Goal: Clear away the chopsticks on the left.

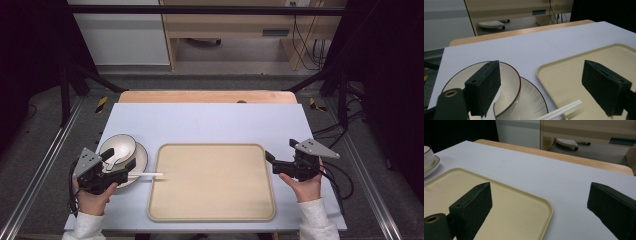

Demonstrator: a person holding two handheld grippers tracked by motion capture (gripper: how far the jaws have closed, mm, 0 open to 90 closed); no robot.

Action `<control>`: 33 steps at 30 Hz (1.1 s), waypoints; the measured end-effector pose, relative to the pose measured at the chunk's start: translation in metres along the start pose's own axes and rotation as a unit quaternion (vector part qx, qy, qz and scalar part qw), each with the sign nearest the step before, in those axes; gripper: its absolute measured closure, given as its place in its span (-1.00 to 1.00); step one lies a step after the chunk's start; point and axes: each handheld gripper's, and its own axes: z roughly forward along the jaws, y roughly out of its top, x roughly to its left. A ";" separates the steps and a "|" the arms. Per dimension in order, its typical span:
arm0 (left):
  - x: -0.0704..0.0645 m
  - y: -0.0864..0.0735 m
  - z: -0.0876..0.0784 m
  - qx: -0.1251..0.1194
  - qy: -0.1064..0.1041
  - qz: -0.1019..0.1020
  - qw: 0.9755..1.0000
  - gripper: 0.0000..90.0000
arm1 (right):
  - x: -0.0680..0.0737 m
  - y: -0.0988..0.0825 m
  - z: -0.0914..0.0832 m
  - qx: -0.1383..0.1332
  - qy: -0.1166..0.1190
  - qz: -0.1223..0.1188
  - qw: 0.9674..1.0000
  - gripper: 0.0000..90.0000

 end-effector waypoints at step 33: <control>0.024 -0.024 -0.037 0.061 -0.011 0.015 0.998 -0.77 | 0.006 0.002 -0.003 0.010 0.005 0.002 1.000 -0.86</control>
